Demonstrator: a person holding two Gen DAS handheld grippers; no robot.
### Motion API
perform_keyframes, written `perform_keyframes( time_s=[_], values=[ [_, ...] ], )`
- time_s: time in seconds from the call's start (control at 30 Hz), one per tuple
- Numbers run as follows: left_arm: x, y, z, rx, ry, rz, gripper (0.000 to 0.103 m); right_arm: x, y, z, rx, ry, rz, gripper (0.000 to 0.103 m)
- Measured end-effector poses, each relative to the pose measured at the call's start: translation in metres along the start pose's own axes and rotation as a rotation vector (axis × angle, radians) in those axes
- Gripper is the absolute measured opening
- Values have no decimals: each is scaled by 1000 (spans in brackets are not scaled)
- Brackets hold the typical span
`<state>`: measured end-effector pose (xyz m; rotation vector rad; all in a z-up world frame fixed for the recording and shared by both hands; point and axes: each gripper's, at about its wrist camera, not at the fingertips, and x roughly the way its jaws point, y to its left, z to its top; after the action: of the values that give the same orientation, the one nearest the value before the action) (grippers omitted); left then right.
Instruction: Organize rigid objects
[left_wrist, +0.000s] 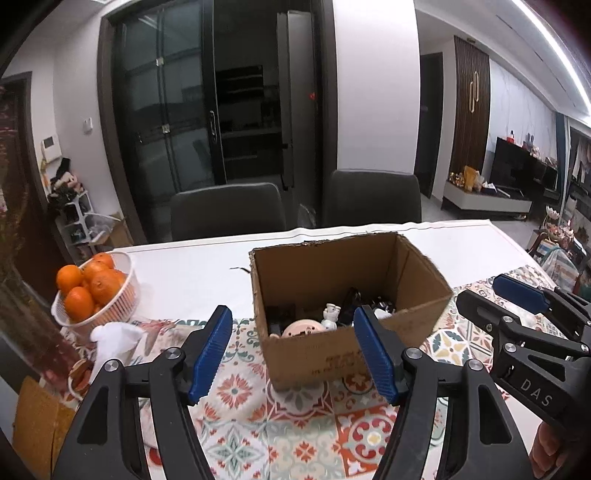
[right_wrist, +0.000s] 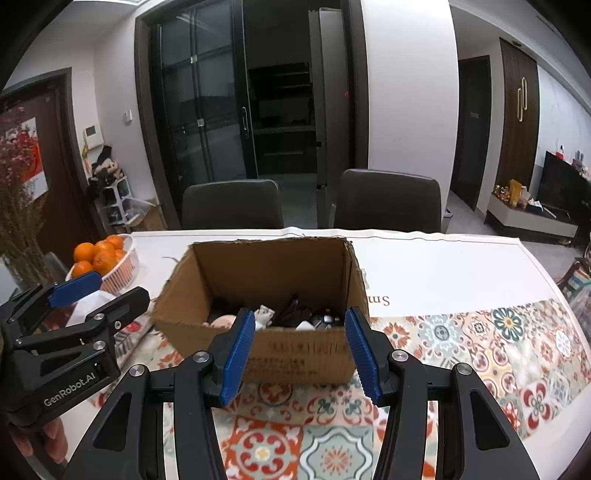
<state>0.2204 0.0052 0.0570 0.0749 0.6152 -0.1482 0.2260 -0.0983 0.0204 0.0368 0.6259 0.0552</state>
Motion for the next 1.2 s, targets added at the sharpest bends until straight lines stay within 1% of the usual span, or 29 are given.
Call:
perform_keyframes(
  time_s=[0.13, 0.23, 0.27, 0.3, 0.33, 0.37, 0.4, 0.47, 0.53, 0.8, 0.93, 1.2],
  values=[
    [-31, -1, -14, -3, -35, 19, 73, -27, 3, -10, 2, -31, -4, 52],
    [-48, 1, -24, -8, -42, 18, 75, -46, 5, -18, 5, -50, -11, 52],
    [-56, 1, -29, -12, -51, 17, 79, -52, 5, -21, 5, -58, -16, 52],
    [-62, 1, -32, -13, -57, 21, 81, -60, 7, -25, 3, -69, -19, 55],
    [-67, 1, -36, -13, -65, 27, 87, -64, 8, -27, 0, -75, -21, 57],
    [-75, 2, -41, -12, -79, 38, 90, -70, 10, -30, -5, -85, -27, 63],
    [-80, 2, -44, -11, -88, 48, 91, -77, 11, -35, -9, -96, -40, 67],
    [-90, 2, -52, -10, -107, 74, 97, -85, 13, -41, -11, -111, -51, 70],
    [-99, 1, -58, -10, -120, 81, 102, -93, 12, -47, -12, -114, -66, 71],
    [-134, -7, -80, -7, -172, 102, 103, -123, 6, -71, 25, -126, -54, 80],
    [-146, -7, -86, -21, -185, 96, 103, -135, 7, -78, 27, -140, -46, 82],
    [-158, -10, -94, -25, -190, 95, 103, -153, 10, -88, 21, -166, -65, 84]
  ],
)
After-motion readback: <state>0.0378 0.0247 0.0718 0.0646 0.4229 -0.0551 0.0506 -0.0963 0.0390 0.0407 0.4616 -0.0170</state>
